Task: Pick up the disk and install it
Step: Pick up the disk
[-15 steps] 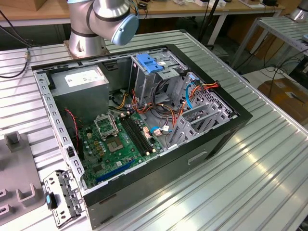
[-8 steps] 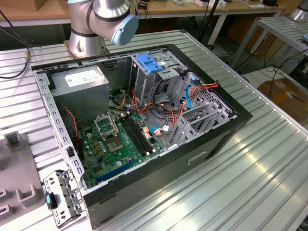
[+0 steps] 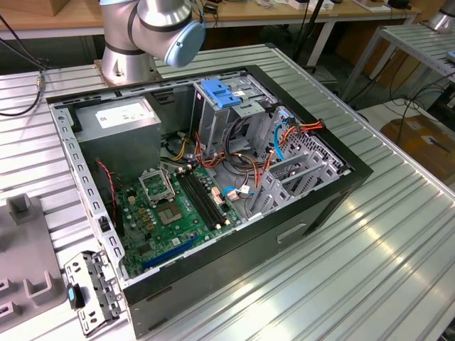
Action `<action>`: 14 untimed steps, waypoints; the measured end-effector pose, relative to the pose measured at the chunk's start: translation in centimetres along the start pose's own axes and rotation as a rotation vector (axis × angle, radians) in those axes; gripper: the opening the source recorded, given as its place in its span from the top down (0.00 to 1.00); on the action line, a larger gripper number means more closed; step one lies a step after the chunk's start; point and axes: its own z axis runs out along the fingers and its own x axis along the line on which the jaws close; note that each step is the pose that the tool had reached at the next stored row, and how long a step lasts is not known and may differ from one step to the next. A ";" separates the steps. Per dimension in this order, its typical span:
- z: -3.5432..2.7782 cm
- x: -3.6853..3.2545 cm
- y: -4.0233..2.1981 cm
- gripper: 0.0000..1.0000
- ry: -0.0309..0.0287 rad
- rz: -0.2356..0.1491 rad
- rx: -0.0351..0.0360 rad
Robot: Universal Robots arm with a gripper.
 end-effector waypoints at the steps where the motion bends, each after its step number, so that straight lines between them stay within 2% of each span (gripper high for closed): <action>1: 0.00 0.00 0.00 0.63 0.0000 0.000 0.0000; 14: 0.04 0.00 0.00 0.63 0.0000 0.000 0.0000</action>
